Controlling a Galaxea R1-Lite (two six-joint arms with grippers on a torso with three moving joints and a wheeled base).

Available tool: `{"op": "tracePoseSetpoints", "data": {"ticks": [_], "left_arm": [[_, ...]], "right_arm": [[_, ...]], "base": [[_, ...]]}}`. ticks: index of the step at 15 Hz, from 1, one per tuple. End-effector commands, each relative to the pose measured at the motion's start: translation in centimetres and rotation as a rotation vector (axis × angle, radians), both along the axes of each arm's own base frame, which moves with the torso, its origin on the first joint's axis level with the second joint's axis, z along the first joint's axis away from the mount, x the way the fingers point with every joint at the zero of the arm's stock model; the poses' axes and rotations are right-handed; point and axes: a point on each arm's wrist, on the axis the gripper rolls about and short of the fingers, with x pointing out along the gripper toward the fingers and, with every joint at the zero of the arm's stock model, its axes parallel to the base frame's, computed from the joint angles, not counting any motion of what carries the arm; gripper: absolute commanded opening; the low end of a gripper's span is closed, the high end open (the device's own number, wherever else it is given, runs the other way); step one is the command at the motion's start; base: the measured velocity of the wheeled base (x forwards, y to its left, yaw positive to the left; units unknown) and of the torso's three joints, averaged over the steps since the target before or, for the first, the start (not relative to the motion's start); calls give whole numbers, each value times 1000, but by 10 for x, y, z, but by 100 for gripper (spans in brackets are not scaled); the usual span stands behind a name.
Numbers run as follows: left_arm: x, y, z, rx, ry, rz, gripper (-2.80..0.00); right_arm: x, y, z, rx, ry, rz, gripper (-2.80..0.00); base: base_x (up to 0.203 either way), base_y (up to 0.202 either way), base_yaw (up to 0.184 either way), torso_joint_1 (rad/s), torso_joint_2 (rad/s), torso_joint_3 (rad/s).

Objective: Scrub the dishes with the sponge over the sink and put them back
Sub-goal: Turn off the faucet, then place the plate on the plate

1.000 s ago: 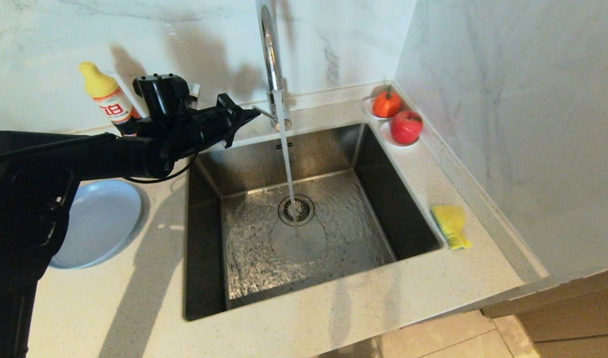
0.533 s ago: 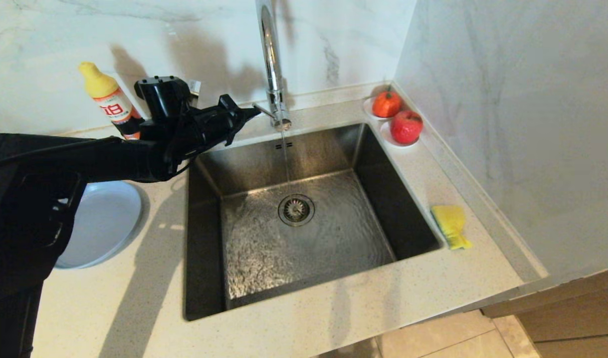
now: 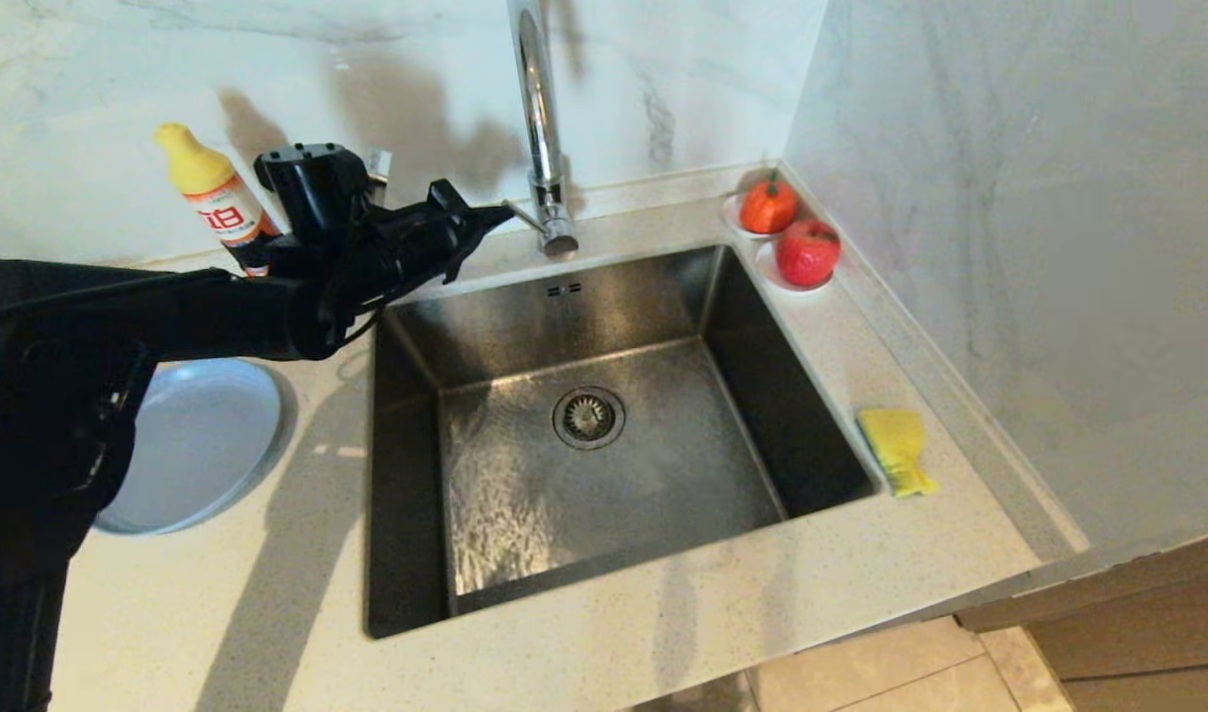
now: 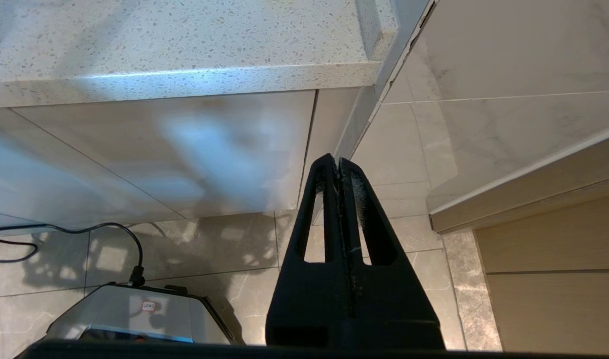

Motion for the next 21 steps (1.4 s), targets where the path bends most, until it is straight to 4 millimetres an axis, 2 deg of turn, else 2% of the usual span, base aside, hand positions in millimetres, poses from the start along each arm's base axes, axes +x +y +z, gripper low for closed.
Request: {"op": "tracePoseSetpoints", "data": {"ticks": [1, 4, 7, 10, 12, 14, 21], "left_arm": [[-24, 4, 23, -8, -22, -4, -280], [-36, 6, 19, 0, 19, -3, -280], [-66, 11, 24, 11, 28, 3, -280], [-113, 24, 47, 78, -51, 72, -280], [-142, 35, 55, 265, -141, 239, -280], [-169, 43, 65, 350, -171, 402, -280], [-286, 66, 102, 482, -250, 765, -280]], "right_arm": [[0, 0, 0, -1, 2, 1, -280], [0, 0, 0, -1, 2, 1, -280], [0, 0, 0, -1, 2, 1, -280], [0, 0, 0, -1, 2, 1, -280], [0, 0, 0, -1, 2, 1, -280], [0, 0, 0, -1, 2, 1, -280], [0, 0, 0, -1, 2, 1, -280]], "base": [[0, 0, 0, 0, 0, 0], [0, 0, 0, 0, 0, 0], [0, 0, 0, 0, 0, 0], [0, 0, 0, 0, 0, 0], [0, 0, 0, 0, 0, 0], [0, 0, 0, 0, 0, 0], [0, 0, 0, 0, 0, 0]]}}
